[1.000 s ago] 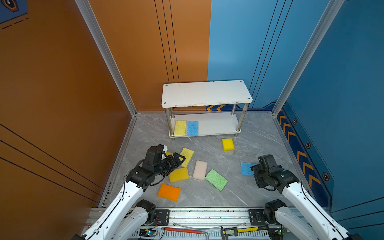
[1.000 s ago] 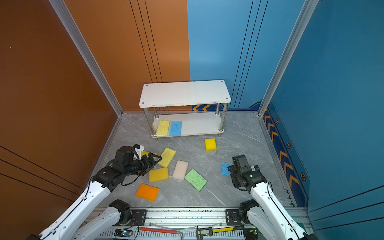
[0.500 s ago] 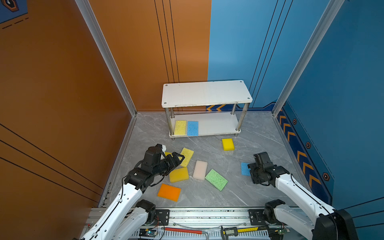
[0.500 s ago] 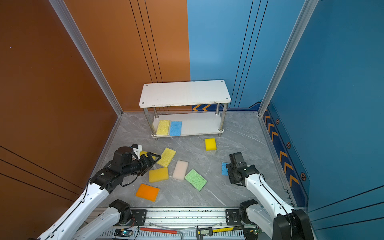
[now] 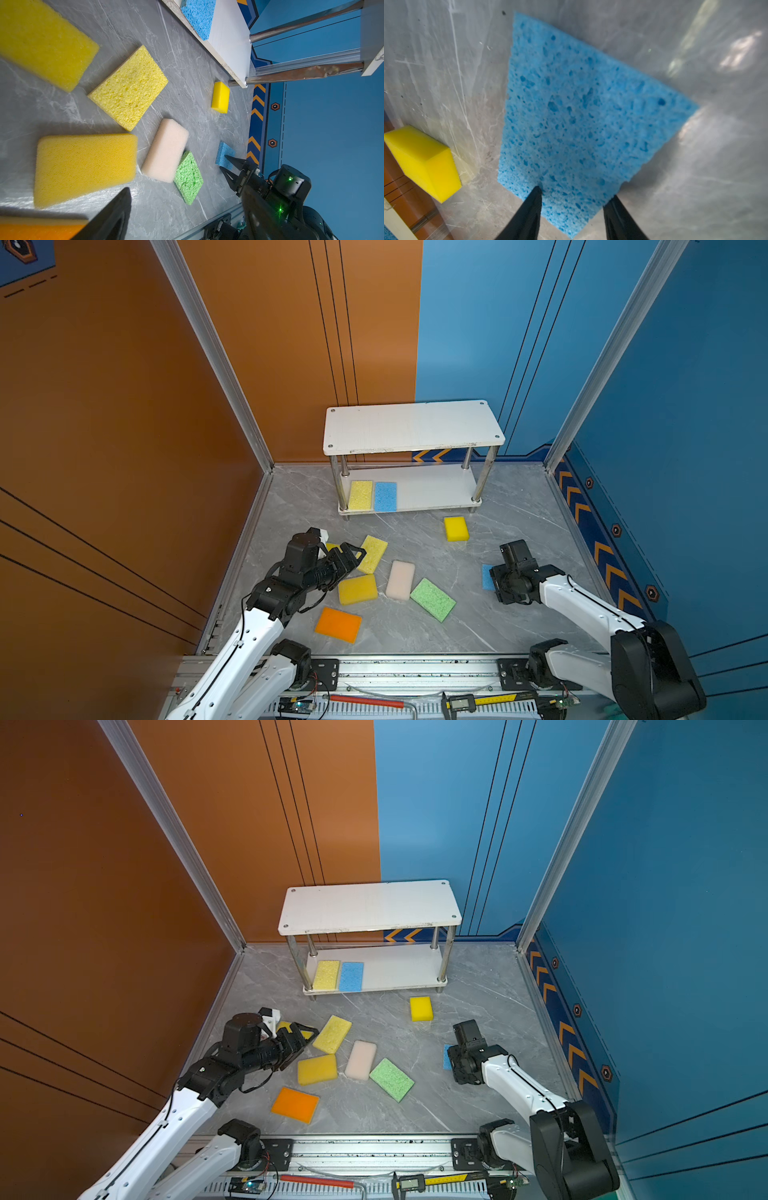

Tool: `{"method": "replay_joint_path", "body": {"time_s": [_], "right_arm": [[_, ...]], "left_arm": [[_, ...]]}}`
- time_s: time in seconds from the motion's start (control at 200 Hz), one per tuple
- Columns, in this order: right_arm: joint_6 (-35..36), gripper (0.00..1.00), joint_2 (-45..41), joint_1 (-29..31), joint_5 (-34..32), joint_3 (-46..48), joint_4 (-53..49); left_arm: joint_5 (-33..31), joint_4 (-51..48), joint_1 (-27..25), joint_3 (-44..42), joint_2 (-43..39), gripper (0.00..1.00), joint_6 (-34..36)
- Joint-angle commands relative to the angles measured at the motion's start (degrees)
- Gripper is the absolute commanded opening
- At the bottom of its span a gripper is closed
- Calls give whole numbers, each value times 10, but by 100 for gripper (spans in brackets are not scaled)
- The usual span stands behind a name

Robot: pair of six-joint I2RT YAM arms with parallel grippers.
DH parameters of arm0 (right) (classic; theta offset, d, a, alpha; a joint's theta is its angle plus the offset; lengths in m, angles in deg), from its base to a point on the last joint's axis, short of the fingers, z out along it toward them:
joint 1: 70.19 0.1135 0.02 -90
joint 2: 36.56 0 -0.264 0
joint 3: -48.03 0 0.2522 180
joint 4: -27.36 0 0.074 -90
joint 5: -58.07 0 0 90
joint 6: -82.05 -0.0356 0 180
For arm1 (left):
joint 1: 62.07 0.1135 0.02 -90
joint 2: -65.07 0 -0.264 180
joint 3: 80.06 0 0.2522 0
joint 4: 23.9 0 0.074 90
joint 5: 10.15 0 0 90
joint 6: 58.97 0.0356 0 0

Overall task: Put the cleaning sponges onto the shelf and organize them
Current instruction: 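Lower the right gripper onto the second blue cellulose sponge and grasp it, then lift the blue sponge with the right gripper toward the left gripper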

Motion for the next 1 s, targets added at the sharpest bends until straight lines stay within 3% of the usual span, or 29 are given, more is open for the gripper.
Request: {"method": "replay_joint_path", "body": {"time_s": [0.0,0.125,0.245,0.355,0.561,0.611,0.636,0.761,0.856,0.996], "right_arm": [[-3,45,30,-3,12,0,21],[4,35,46,-3,18,-4,29],[17,13,47,-2,27,-11,28],[48,0,30,4,26,-37,-6],[171,0,13,44,16,-150,-110],[217,0,35,57,36,-191,-132],[240,0,47,65,48,-212,-142],[375,0,110,125,135,-315,-135],[486,0,163,170,238,-405,-132],[586,0,230,203,383,-512,-176]], "left_arm": [[1,-3,7,-9,-5,84,-4],[4,-4,11,-7,-4,84,-2],[5,-3,13,-7,-6,84,-3],[10,-3,15,-6,-5,84,0],[42,-2,27,18,25,85,25],[60,6,32,28,39,86,32],[70,11,35,32,47,91,34],[144,75,56,41,89,93,20],[206,157,75,35,116,95,-18],[265,284,93,23,138,95,-80]]}}
